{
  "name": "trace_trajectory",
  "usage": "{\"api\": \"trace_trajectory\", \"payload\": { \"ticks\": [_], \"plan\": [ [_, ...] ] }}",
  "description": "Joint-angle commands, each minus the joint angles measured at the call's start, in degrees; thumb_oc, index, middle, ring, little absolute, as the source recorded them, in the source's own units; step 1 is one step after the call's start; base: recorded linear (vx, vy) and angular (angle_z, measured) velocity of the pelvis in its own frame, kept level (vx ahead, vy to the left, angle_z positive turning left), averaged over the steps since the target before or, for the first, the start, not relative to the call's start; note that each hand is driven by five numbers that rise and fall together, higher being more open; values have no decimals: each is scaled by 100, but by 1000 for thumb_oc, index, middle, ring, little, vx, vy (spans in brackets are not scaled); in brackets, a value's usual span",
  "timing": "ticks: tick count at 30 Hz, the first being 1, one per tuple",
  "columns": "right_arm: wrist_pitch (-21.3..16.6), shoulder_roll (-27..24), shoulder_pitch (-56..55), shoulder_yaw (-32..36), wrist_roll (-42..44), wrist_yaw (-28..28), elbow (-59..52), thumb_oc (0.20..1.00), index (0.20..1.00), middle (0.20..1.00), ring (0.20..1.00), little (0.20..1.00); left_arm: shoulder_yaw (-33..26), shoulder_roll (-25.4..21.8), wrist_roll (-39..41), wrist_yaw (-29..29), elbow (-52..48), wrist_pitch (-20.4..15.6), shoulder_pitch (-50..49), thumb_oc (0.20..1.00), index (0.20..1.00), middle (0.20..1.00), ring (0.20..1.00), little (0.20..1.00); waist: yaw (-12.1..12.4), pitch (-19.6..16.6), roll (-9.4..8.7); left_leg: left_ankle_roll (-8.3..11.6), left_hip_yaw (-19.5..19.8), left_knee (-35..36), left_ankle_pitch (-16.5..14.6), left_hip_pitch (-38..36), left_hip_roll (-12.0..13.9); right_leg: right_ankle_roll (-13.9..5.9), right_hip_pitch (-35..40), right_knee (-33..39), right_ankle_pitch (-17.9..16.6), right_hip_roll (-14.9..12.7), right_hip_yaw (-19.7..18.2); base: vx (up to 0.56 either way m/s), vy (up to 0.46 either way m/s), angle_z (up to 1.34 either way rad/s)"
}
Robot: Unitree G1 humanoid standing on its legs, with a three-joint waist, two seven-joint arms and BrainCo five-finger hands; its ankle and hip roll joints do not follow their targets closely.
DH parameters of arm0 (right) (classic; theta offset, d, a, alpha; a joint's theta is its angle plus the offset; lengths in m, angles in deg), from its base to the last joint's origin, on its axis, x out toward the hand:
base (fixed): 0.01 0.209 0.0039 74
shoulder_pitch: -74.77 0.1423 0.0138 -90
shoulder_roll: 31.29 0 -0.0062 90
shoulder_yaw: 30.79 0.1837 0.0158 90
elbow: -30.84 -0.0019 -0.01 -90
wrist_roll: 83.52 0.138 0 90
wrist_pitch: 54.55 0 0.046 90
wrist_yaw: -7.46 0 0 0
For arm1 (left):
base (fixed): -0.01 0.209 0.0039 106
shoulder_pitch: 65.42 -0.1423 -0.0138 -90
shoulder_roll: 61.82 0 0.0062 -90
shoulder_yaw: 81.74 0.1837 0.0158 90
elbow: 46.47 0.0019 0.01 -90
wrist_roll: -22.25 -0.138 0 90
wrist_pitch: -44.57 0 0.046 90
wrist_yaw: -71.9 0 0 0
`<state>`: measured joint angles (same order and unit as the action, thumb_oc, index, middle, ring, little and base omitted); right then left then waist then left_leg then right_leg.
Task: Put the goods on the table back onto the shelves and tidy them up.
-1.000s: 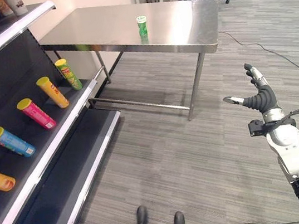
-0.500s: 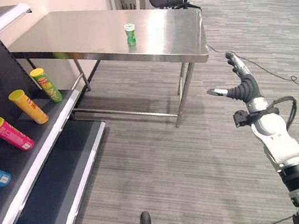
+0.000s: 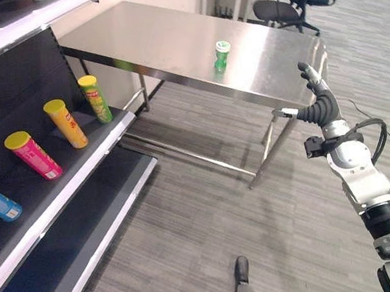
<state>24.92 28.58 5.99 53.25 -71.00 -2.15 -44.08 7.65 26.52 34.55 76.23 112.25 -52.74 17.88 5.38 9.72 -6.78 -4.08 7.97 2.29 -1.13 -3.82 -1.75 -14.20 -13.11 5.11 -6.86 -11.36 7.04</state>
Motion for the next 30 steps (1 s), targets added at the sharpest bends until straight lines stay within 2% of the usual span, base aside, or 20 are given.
{"api": "trace_trajectory", "payload": {
  "ticks": [1,2,5,6,10,11,12,13,14,15,16,18,20,22,23,24,25,28,29,30],
  "plan": [
    [-219,-464,539,405,179,-183,-51,1000,1000,1000,1000,1000,-103,-106,-146,4,-138,-84,14,1000,1000,1000,1000,1000,45,18,46,534,179,271,-247,-508,131,173,-160,-123,-878,113,-73,394,-290,96],
    [-184,-546,464,489,148,-167,-68,1000,1000,1000,1000,1000,-74,-104,-154,-32,-160,-67,-15,1000,1000,1000,1000,1000,-14,-24,-25,568,355,271,-359,-653,159,167,-154,-218,-1009,78,-137,307,-236,81],
    [-177,-648,324,652,136,-110,-83,1000,1000,1000,1000,1000,16,-103,-206,-56,-101,-75,13,1000,1000,1000,1000,1000,-99,-155,-116,643,512,271,-590,-776,197,207,103,-68,-873,64,-107,317,-282,96],
    [-161,-721,243,709,123,-61,-174,1000,1000,1000,1000,1000,41,-97,-221,-41,-89,-61,30,1000,1000,1000,1000,1000,-194,-265,-132,761,541,271,-502,-852,381,223,165,-226,-1001,117,-140,410,-420,69],
    [-189,-802,304,603,275,89,-347,1000,1000,1000,1000,1000,47,-78,-23,-55,-265,-65,-4,1000,1000,1000,1000,1000,-263,-456,62,1123,523,-552,-43,-633,781,498,516,-224,-413,478,-8,274,-286,46],
    [-189,-801,308,602,275,90,-345,1000,1000,1000,1000,1000,46,-79,-23,-55,-265,-64,-3,1000,1000,1000,1000,1000,-277,-466,41,1120,537,-553,-23,-607,755,493,497,-224,-422,450,-4,138,-165,-5],
    [-189,-795,350,530,315,146,-391,1000,1000,1000,1000,1000,51,-65,14,-77,-316,-63,-34,1000,1000,1000,1000,1000,-267,-474,35,1201,476,-967,225,-457,779,568,628,-198,-310,517,-1,175,-273,-4],
    [-186,-788,388,435,376,199,-522,1000,1000,1000,1000,1000,66,-67,59,-100,-429,-41,-35,1000,1000,1000,1000,1000,-189,-339,-43,1201,421,-2105,737,41,666,750,900,-181,-176,575,-49,178,-270,-6],
    [-185,-788,391,434,376,199,-522,1000,1000,1000,1000,1000,65,-67,59,-100,-430,-40,-34,1000,1000,1000,1000,1000,-194,-337,-39,1197,427,-2163,711,73,661,747,896,-182,-178,575,-44,164,-306,-11],
    [-173,-778,410,394,373,219,-548,1000,1000,1000,1000,1000,76,-54,45,-129,-475,-23,-50,1000,1000,1000,1000,1000,-151,-246,-100,1109,354,-2848,845,361,614,839,1038,-171,-114,595,-62,80,-191,-6],
    [-141,-772,439,336,368,227,-547,1000,1000,1000,1000,1000,99,-28,25,-153,-523,-18,-85,1000,1000,1000,1000,1000,-97,-177,-132,1009,187,-3364,878,618,588,907,1144,-156,-57,618,-79,131,-274,-6],
    [-103,-787,559,167,360,237,-420,1000,1000,1000,1000,1000,175,21,-17,-202,-558,-16,-157,1000,1000,1000,1000,1000,-29,-123,-139,846,-254,-3598,707,958,678,991,1302,-124,65,649,-103,174,-208,-19],
    [-64,-801,703,30,369,268,-370,1000,1000,1000,1000,1000,272,52,-61,-261,-561,-6,-169,1000,1000,1000,1000,1000,29,-105,-137,788,-503,-3200,480,1300,582,986,1388,-135,131,641,-154,218,-82,-12],
    [-92,-833,899,-114,403,261,-279,1000,1000,1000,1000,1000,380,58,-155,-292,-514,-13,-165,1000,1000,1000,1000,1000,91,-85,-87,778,-691,-2171,288,1520,536,923,1483,-137,248,631,-198,301,60,4],
    [-115,-845,1048,-240,374,237,-128,1000,1000,1000,1000,1000,437,42,-185,-296,-515,-13,-161,1000,1000,1000,1000,1000,201,-127,67,836,-709,-893,656,1743,576,897,1655,-89,393,740,-194,404,120,1],
    [-116,-859,1163,-317,365,210,-63,1000,1000,1000,1000,1000,463,32,-178,-303,-553,-14,-169,1000,1000,1000,1000,1000,273,-159,123,891,-698,-400,833,1867,543,900,1780,-66,484,794,-193,336,100,13],
    [-121,-859,1185,-340,367,208,-49,1000,1000,1000,1000,1000,456,37,-177,-302,-556,-13,-173,1000,1000,1000,1000,1000,268,-129,114,891,-710,-305,874,1780,528,898,1824,-59,496,777,-194,292,61,8],
    [-91,-779,1554,-649,343,209,289,1000,1000,1000,1000,1000,573,37,-238,-296,-457,-20,-173,1000,1000,1000,1000,1000,426,-254,194,1157,-802,271,1193,2282,569,857,2311,-11,802,836,-391,526,166,3],
    [-66,-694,1683,-803,334,250,268,1000,1000,1000,1000,1000,567,48,-253,-317,-427,-26,-230,1000,1000,1000,1000,1000,472,-325,246,1123,-744,271,1173,2184,608,814,2403,-16,843,832,-513,479,205,-17],
    [-40,-627,1712,-821,233,278,249,1000,1000,1000,1000,1000,521,56,-216,-314,-459,-17,-259,1000,1000,1000,1000,1000,510,-354,307,1122,-673,271,1371,2044,646,802,2539,-37,949,820,-603,469,246,-78]
  ]
}}
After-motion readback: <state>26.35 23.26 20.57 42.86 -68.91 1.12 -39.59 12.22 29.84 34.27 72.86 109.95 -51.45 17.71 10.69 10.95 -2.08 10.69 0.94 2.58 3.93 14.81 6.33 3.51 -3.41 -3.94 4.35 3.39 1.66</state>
